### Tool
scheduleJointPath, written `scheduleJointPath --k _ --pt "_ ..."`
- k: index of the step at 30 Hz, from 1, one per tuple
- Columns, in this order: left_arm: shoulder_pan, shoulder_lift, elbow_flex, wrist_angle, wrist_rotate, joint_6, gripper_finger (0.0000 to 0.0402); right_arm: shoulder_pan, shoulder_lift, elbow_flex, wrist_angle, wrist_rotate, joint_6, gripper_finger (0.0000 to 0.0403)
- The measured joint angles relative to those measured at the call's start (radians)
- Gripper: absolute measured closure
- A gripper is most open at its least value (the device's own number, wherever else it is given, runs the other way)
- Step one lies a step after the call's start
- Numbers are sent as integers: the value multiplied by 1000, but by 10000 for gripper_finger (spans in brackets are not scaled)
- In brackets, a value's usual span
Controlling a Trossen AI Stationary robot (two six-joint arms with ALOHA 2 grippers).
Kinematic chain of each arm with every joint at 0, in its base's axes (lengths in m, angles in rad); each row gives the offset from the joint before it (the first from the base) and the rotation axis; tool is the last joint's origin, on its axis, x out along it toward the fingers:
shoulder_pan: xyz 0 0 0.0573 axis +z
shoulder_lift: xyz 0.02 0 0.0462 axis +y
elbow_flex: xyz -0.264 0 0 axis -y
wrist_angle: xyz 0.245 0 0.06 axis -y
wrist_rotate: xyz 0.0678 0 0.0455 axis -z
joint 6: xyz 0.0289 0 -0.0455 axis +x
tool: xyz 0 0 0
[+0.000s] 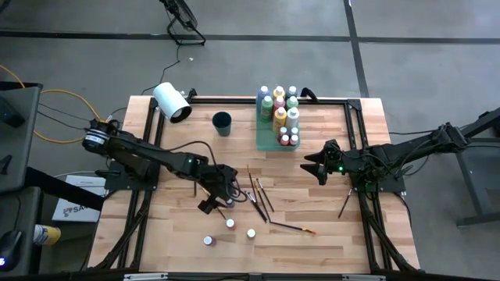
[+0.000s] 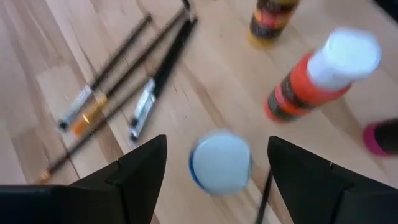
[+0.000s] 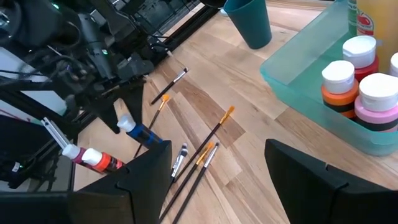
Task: Pick & Place Paint Supplies
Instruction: Put the blue small paint bottle into the green bin
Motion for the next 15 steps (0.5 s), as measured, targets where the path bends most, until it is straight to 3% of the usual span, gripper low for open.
scheduleJointPath --k 4,15 --pt "0 3 0 3 1 -7 155 0 0 0 -1 0 0 151" --pt "0 8 0 -9 0 -11 280 0 0 0 -7 0 0 151"
